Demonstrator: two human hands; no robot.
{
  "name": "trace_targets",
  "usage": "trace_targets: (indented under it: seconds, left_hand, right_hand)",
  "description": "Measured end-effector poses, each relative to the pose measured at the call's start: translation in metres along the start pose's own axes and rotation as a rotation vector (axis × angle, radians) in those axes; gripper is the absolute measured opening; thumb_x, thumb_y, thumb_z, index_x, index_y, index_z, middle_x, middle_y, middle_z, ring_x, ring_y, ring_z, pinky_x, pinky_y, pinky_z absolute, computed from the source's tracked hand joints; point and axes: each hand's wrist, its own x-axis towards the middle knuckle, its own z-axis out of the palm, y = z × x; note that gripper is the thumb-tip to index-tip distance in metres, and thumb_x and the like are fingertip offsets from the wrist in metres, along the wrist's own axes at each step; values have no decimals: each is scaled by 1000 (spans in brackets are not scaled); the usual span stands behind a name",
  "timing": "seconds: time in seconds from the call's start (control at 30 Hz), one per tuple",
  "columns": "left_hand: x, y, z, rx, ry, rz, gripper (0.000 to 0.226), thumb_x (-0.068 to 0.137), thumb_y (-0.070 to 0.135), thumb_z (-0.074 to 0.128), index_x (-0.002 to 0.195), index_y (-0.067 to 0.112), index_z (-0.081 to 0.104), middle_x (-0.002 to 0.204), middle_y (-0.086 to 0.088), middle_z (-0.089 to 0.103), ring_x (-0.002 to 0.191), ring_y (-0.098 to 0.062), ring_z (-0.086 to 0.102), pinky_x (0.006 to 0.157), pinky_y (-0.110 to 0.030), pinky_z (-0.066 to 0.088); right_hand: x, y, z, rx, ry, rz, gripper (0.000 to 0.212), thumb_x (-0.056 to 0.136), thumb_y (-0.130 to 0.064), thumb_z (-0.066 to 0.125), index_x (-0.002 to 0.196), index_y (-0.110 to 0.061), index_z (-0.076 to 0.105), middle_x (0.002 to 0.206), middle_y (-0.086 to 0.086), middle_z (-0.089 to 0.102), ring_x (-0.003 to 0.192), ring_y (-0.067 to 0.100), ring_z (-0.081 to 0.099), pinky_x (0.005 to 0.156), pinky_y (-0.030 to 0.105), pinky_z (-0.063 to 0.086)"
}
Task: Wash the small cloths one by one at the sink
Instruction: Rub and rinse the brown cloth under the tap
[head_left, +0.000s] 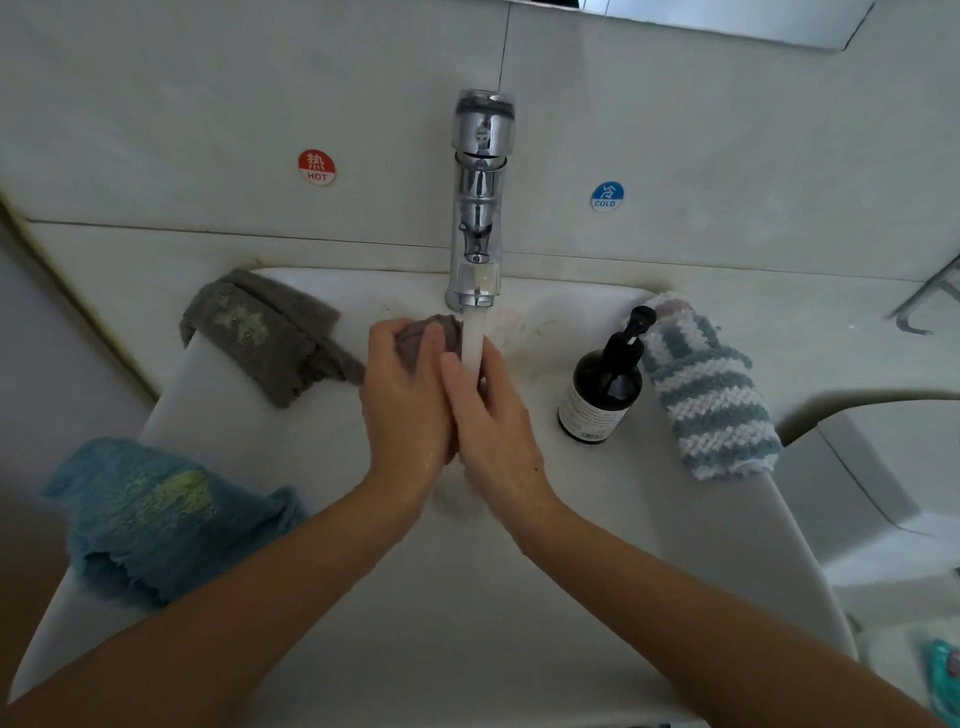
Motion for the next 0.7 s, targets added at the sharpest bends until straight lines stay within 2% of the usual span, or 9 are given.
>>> trace_targets:
  seconds: [0.1,0.2,0.27,0.33,0.43,0.57,0.7]
  left_hand:
    - [-3,-1,-2,22,-44,-27,13,99,30,50,108,22,52,90,10,62,80,-2,63,75,-25,56]
    - [-13,0,1,31,-116,-84,7,98,34,50,100,27,53,89,8,64,83,-7,64,79,-38,57]
    - [-20,1,5,35,-157,-89,11,96,38,51,90,29,53,86,5,65,81,-11,65,78,-45,56]
    - [-26,3,7,45,-188,-78,20,94,45,50,84,29,54,82,4,65,78,-13,65,76,-47,55]
    - [-30,4,9,8,-214,-91,24,88,54,46,81,32,54,79,4,66,76,-14,67,70,-47,58]
    - [-30,2,6,18,-205,-83,23,94,53,43,88,34,54,80,9,67,74,-7,68,66,-43,60]
    - [-25,-3,6,127,-114,5,26,96,44,45,81,26,57,69,7,63,67,-5,63,65,-35,55]
  right_hand:
    - [0,1,3,44,55,-16,37,97,-49,50,132,-38,50,105,-11,69,92,5,68,75,29,59]
    - [5,2,2,78,168,19,18,97,-43,54,115,-41,57,102,-13,69,95,4,67,87,39,58]
    - [10,1,-3,85,253,45,10,97,-44,53,101,-40,60,98,-10,70,95,10,68,91,45,55]
    - [15,-3,-9,138,300,60,21,95,-49,52,91,-31,63,90,-4,70,90,17,68,89,51,54]
    - [18,-7,-15,195,283,98,35,92,-55,54,85,-21,63,84,2,69,86,21,69,86,51,56]
    - [14,-6,-9,171,195,175,42,86,-63,53,83,-22,64,84,3,70,86,21,71,84,51,58]
    - [14,-8,-4,200,171,261,45,95,-54,49,88,-14,70,84,8,74,82,24,73,76,47,61]
